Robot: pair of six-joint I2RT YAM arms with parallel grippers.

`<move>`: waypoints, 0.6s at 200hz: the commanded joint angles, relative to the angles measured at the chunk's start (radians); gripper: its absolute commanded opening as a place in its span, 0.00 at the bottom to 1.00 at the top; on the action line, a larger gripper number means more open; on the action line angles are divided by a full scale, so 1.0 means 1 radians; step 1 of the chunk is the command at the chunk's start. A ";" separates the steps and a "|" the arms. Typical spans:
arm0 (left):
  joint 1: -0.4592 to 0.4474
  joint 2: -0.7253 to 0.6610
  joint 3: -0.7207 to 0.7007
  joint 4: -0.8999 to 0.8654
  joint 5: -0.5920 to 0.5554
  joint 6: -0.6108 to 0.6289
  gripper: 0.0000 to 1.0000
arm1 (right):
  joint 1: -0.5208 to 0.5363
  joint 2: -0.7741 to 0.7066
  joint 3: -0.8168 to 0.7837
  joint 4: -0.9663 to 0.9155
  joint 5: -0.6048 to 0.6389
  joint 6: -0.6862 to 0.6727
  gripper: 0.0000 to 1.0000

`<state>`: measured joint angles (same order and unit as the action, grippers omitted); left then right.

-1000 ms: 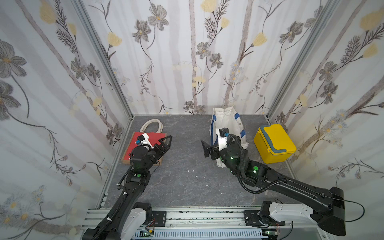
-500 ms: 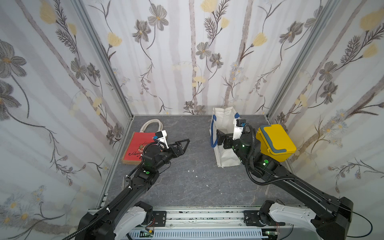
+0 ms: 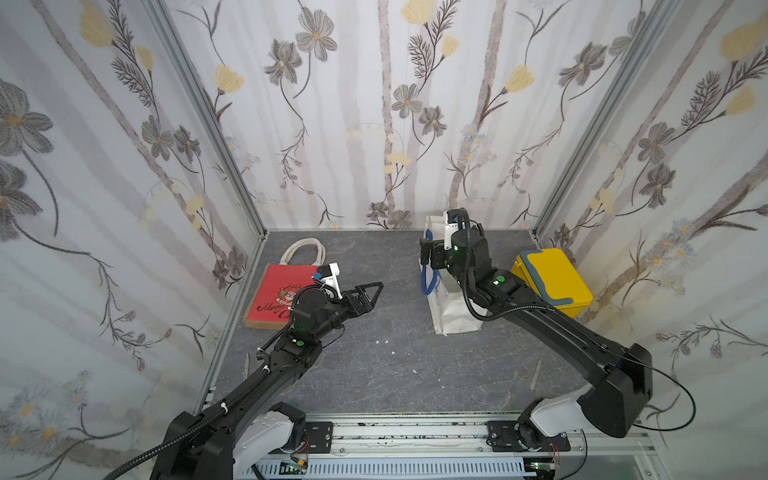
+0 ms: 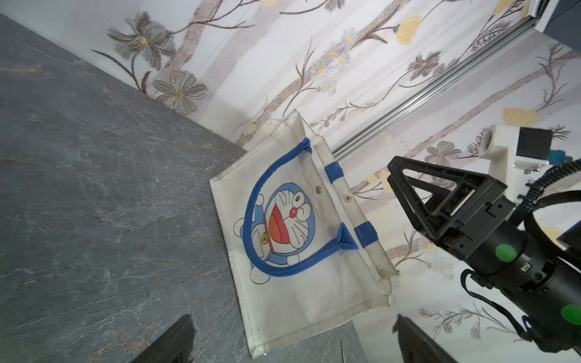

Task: Put away the canvas bag
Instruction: Adjust the canvas bag at the center of the board.

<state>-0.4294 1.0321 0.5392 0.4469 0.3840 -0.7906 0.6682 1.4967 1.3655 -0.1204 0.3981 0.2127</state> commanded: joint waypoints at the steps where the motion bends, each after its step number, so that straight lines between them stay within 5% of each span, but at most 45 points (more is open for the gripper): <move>1: 0.000 0.000 0.030 -0.093 -0.051 0.045 1.00 | -0.028 0.088 0.105 -0.113 -0.008 -0.029 0.93; 27: -0.002 -0.006 0.032 -0.107 -0.042 0.061 1.00 | -0.061 0.252 0.276 -0.271 -0.015 -0.013 0.72; 65: -0.002 0.002 0.040 -0.150 -0.085 0.056 1.00 | -0.081 0.418 0.431 -0.415 0.023 -0.018 0.61; 80: -0.003 0.009 0.045 -0.153 -0.073 0.054 1.00 | -0.081 0.443 0.454 -0.437 0.054 -0.023 0.47; 106: -0.003 0.014 0.054 -0.168 -0.073 0.065 1.00 | -0.081 0.436 0.454 -0.436 0.032 -0.065 0.37; 120: -0.004 0.011 0.070 -0.201 -0.079 0.104 1.00 | -0.083 0.424 0.450 -0.441 0.019 -0.111 0.21</move>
<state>-0.4313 1.0443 0.5816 0.2768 0.3111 -0.7353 0.5869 1.9381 1.8084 -0.5343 0.4145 0.1734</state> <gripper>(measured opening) 0.996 0.338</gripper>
